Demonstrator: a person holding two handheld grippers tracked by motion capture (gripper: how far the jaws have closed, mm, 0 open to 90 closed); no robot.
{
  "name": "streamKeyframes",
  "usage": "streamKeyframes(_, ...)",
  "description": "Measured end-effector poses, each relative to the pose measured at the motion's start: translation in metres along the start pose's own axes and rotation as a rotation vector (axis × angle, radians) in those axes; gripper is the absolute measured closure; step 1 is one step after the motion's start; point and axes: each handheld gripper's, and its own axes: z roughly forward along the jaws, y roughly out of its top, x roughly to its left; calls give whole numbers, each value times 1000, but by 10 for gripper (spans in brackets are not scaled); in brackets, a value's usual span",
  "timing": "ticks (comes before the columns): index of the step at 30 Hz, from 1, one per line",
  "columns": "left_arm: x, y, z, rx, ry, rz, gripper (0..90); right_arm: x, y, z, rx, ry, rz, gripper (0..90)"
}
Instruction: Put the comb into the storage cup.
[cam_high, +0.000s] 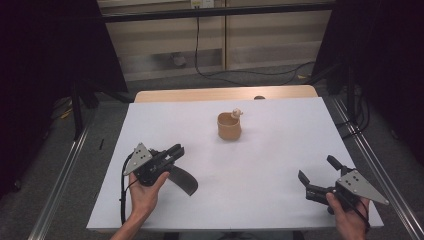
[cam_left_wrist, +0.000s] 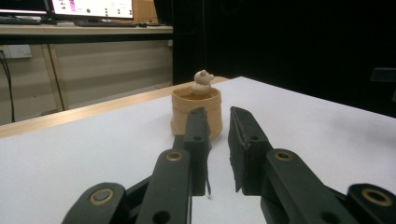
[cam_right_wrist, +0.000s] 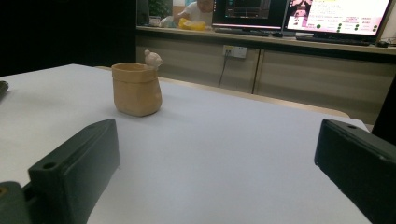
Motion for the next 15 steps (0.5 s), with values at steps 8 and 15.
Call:
streamKeyframes(8, -3, 4, 3, 49, -50, 6, 900, 0, 0, -1, -6, -2, 0, 0)
streamKeyframes(15, -3, 5, 6, 143, -80, -29, 900, 0, 0, -1, -4, -2, 1, 0)
